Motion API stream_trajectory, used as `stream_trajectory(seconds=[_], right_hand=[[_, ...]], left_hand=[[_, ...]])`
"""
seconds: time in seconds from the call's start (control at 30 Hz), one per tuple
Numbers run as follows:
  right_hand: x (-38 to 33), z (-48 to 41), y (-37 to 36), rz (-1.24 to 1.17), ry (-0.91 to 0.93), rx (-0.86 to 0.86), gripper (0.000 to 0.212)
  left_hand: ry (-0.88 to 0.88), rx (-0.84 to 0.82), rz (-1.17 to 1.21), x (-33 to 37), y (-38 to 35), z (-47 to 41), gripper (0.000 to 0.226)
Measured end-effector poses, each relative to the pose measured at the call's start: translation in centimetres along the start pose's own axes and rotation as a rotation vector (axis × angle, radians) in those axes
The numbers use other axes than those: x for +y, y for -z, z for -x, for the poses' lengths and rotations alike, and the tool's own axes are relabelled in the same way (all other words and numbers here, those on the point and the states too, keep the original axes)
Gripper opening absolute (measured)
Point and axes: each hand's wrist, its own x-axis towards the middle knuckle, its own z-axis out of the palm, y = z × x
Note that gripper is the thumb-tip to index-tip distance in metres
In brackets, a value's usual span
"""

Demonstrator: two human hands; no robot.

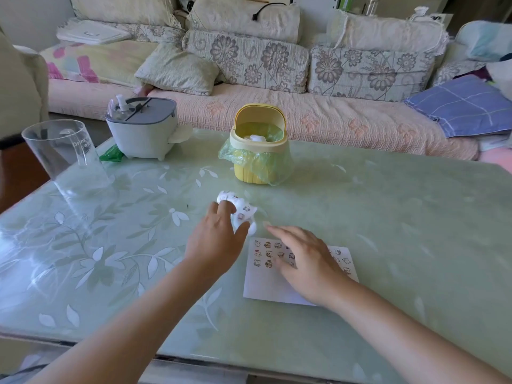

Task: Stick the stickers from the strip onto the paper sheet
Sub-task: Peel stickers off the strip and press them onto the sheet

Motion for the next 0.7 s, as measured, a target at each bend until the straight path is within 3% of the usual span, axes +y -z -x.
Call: stream_trajectory(seconds=[0.1,0.2,0.27,0.37,0.47,0.6,0.7], right_hand=[[0.2,1.8,0.2,0.041,-0.042,-0.19,0.077],[0.9,3.3,-0.1,0.097,-0.085,-0.28,0.077],[1.8,3.9,-0.3,0.16,-0.068,-0.286,0.076],[3.4,4.4,0.1,0.175,-0.027,-0.277,0.076],[4.5,4.6,1.3,0.166,-0.003,-0.285,0.075],[4.7,4.5,1.8,-0.073,-0.066,-0.101,0.063],[3.8,3.8,2.2,-0.26,-0.115,0.128,0.026]], left_hand=[[-0.177,0.066,0.021,0.5,0.1,1.0,0.021],[-0.416,-0.045,0.032,0.0,-0.3,1.8,0.013],[-0.534,-0.188,-0.035,-0.6,-1.1,2.3,0.029],[-0.518,-0.394,-0.184,-1.2,-2.1,3.0,0.071],[-0.5,-0.424,-0.213,-0.9,-2.8,3.4,0.087],[-0.508,-0.399,-0.193,-0.2,-3.2,3.5,0.088],[-0.48,-0.365,-0.12,-0.2,-3.0,3.3,0.082]])
